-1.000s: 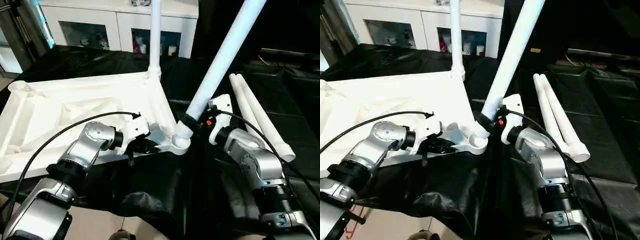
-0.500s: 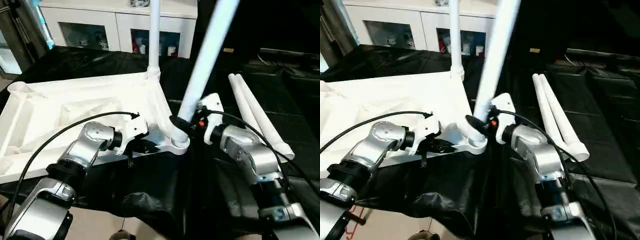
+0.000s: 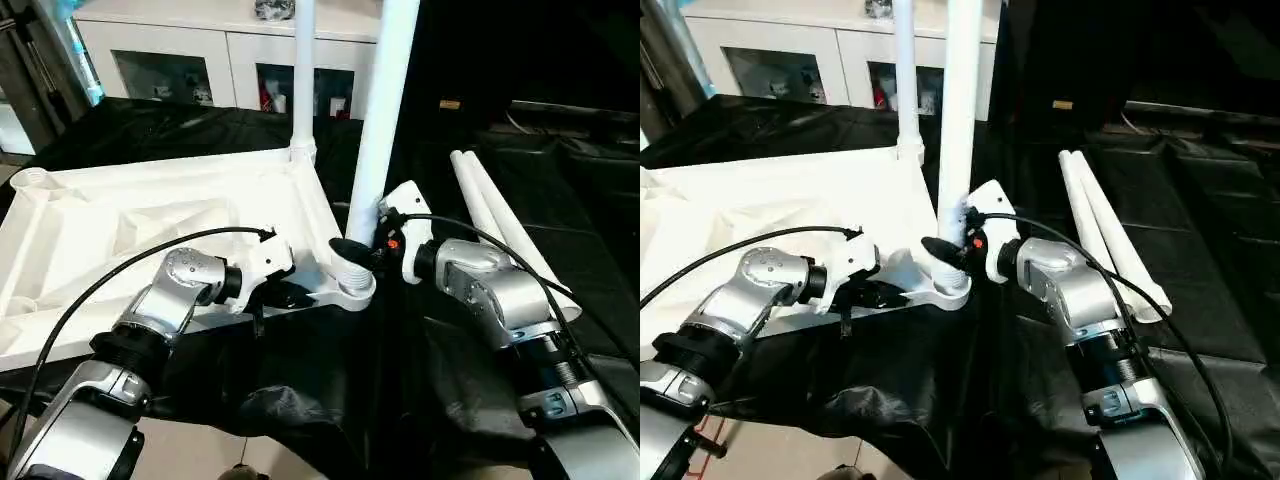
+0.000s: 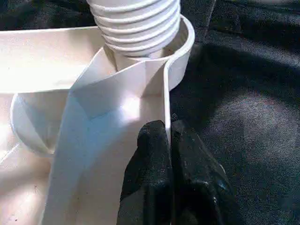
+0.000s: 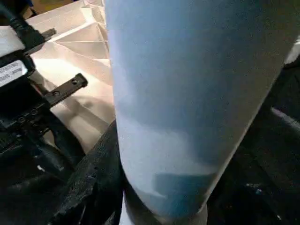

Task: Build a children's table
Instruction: Insert table leg to table base

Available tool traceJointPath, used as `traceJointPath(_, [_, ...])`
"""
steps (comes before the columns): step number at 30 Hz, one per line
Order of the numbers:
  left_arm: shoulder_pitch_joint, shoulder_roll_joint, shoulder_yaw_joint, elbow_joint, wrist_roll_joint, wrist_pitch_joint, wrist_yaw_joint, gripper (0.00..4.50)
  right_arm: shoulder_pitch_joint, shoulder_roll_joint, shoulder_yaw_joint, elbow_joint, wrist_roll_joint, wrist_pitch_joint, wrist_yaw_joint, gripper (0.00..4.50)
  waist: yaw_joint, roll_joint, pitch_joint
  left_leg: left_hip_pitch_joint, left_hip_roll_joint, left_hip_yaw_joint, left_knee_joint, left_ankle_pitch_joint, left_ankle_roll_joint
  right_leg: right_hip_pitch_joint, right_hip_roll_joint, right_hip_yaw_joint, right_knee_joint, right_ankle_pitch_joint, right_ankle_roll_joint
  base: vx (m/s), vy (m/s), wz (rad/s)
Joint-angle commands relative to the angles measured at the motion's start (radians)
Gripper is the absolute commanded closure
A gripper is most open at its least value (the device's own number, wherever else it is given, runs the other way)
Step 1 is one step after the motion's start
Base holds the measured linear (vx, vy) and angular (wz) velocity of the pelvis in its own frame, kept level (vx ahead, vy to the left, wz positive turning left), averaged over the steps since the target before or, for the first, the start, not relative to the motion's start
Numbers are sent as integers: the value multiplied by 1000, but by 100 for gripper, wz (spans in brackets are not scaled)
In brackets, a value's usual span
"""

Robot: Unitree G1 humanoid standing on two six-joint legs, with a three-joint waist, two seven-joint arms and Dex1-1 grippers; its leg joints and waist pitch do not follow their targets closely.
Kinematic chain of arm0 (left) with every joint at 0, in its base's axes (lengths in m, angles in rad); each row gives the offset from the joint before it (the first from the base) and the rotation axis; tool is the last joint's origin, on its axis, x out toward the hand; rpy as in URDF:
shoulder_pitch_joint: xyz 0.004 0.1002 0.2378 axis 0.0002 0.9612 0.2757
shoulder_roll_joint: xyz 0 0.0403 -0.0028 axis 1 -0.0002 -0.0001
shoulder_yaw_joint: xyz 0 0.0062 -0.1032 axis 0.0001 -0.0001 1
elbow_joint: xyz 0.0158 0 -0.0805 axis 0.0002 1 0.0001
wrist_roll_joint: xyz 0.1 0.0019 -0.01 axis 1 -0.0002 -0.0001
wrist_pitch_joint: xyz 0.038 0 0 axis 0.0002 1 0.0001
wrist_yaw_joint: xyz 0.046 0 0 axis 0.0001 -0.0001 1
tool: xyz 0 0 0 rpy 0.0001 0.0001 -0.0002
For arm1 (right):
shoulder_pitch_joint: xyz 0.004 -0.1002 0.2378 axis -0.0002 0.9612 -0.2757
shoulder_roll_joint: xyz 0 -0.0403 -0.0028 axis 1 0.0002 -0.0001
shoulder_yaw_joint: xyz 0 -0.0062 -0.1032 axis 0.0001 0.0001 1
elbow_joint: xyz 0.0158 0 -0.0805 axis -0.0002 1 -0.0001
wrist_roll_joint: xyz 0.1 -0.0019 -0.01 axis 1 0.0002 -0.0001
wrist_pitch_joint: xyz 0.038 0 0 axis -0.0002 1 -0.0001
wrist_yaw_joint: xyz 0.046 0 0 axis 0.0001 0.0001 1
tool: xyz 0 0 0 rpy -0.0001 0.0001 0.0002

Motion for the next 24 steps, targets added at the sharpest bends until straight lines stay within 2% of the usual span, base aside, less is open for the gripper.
traceJointPath(1, [22,-18,42,-11,-37,-5,19,450,23,-18,33,28,-11,55,13,261,5,-13,-63,19,51,-19,-67,-210,3,43,-88,48,-82,-237,-183,0,0,0])
traceJointPath(13, [33,-13,37,-33,-25,-5,8,450,15,-31,19,34,-7,77,30,262,3,-14,-64,18,51,-18,-67,-203,6,41,-86,47,-81,-229,-186,0,0,0])
traceJointPath(16, [33,-8,28,-36,-13,-11,3,450,0,-22,16,58,-3,73,30,262,2,-13,-65,18,50,-18,-66,-201,7,42,-86,47,-81,-219,-192,0,0,0])
traceJointPath(17, [32,-7,25,-37,-10,-12,3,450,-5,-20,15,64,-2,72,31,262,3,-10,-64,18,51,-18,-66,-204,6,41,-86,47,-81,-216,-193,0,0,0])
traceJointPath(18, [32,-6,23,-38,-8,-12,2,450,-9,-19,16,69,-3,72,33,262,3,-11,-64,18,51,-18,-67,-203,5,42,-86,47,-80,-212,-193,0,0,0])
traceJointPath(19, [32,-4,18,-39,-3,-13,1,450,-25,-16,15,90,1,77,42,262,2,-8,-65,18,50,-19,-67,-206,3,42,-87,47,-80,-215,-197,0,0,0])
traceJointPath(24, [33,-4,15,-44,-1,-9,-3,450,-46,-13,2,128,11,83,51,262,1,-10,-65,19,51,-18,-66,-215,0,42,-86,47,-81,-223,-200,0,0,0])
